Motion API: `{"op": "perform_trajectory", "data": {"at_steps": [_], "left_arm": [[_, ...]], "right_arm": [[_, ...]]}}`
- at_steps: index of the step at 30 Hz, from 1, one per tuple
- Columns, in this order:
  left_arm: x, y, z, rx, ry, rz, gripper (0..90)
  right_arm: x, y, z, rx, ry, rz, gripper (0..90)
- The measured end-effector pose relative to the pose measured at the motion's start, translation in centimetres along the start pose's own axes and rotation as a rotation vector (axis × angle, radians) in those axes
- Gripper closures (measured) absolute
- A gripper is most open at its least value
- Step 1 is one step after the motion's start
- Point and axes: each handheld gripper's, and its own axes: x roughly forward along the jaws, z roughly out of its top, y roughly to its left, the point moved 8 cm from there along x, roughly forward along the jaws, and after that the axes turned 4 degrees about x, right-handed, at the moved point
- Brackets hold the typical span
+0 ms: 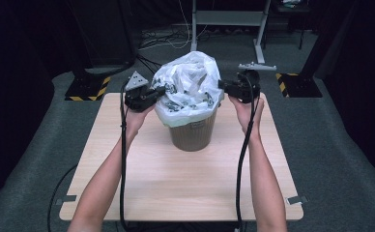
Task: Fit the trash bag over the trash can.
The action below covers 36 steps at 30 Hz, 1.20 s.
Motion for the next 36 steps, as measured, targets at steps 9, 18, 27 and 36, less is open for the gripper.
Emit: {"op": "perform_trajectory", "data": {"at_steps": [9, 18, 27, 36], "left_arm": [[0.9, 1.5, 0.4, 0.011, 0.025, 0.047, 89.7], [-0.8, 1.4, 0.5, -0.034, 0.001, 0.052, 54.0], [-2.6, 0.6, -0.3, -0.062, -0.013, 0.047, 40.4], [-3.2, 0.9, -2.0, -0.095, -0.001, 0.034, 38.2]], "right_arm": [[-2.6, 0.9, -3.4, -0.047, -0.017, -0.004, 90.0], [-4.2, 1.6, -3.1, -0.050, -0.058, 0.040, 58.8], [-2.0, 0.0, 0.0, 0.028, -0.060, 0.045, 47.4], [-0.3, 0.3, -0.6, -0.009, -0.024, 0.013, 83.9]]}}
